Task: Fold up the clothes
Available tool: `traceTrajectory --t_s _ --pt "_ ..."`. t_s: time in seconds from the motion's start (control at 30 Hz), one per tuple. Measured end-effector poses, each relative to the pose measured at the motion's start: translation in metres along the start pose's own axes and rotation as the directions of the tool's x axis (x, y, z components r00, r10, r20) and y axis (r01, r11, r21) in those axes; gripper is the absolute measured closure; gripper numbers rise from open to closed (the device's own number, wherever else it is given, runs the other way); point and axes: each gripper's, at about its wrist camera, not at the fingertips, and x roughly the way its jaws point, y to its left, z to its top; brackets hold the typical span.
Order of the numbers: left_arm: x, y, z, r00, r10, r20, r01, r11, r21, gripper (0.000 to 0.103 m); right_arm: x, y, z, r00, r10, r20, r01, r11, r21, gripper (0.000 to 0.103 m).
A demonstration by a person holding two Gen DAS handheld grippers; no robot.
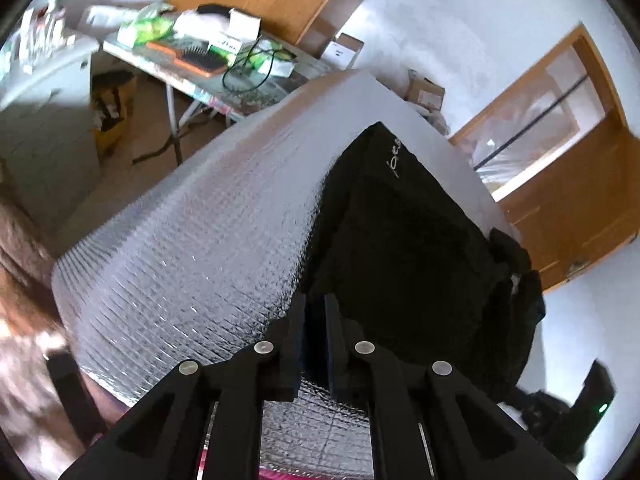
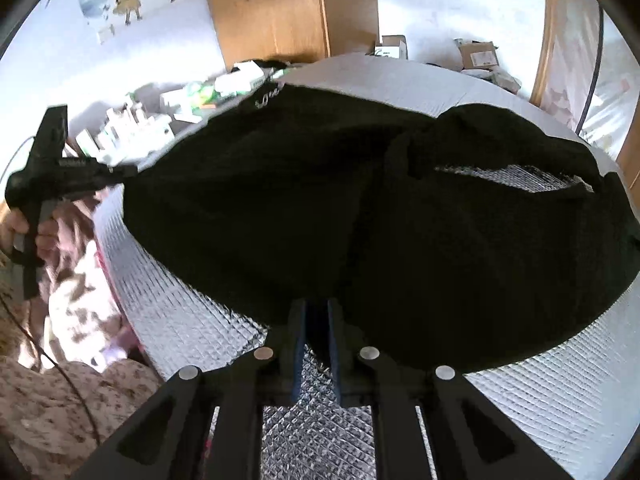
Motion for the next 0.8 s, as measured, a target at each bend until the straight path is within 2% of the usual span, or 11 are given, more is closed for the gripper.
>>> traceTrajectory --t_s 0.07,0.17,0.23,0.27,0.33,0.43,0.57,0.73,0.8 --pt "-0.004 -0.002 0.005 1.000 0.014 0.014 -0.014 1.000 0.025 0.095 -0.007 -0.007 0.003 1.000 0.012 0.013 -0.012 1.000 0.007 0.090" --pt "-0.008 -0.003 0.020 0.999 0.019 0.048 -0.021 0.999 0.043 0.086 -0.016 -0.017 0.010 0.999 0.042 0.029 -0.043 0.999 0.024 0.089" --pt "-0.008 -0.008 0.031 0.998 0.008 0.064 -0.012 0.998 0.063 0.086 -0.021 -0.025 0.016 0.997 0.066 0.039 -0.067 0.997 0.037 0.088" --pt "-0.007 -0.011 0.037 0.998 -0.002 0.068 -0.003 0.997 0.077 0.080 -0.024 -0.028 0.019 0.996 0.077 0.044 -0.079 0.996 0.043 0.086" --pt "0.001 -0.018 0.052 0.998 -0.017 0.064 0.011 0.995 0.101 0.077 -0.030 -0.037 0.026 0.996 0.060 0.062 -0.062 0.998 0.031 0.082" --pt "0.023 -0.034 0.074 0.999 -0.025 0.040 0.019 0.989 0.146 0.077 -0.031 -0.048 0.045 0.995 0.014 0.096 -0.017 1.000 0.023 0.081" --pt "0.058 -0.053 0.102 0.999 -0.036 -0.003 0.036 0.983 0.181 0.077 -0.020 -0.076 0.064 0.992 -0.036 0.125 0.021 0.993 0.116 0.076" --pt "0.106 -0.065 0.129 0.998 -0.009 -0.058 0.020 0.980 0.200 0.077 0.000 -0.113 0.094 0.987 -0.058 0.149 0.027 0.979 0.204 0.069" --pt "0.123 -0.067 0.137 0.996 -0.009 -0.088 0.025 0.981 0.192 0.072 0.011 -0.128 0.106 0.988 -0.046 0.148 0.007 0.968 0.251 0.061"
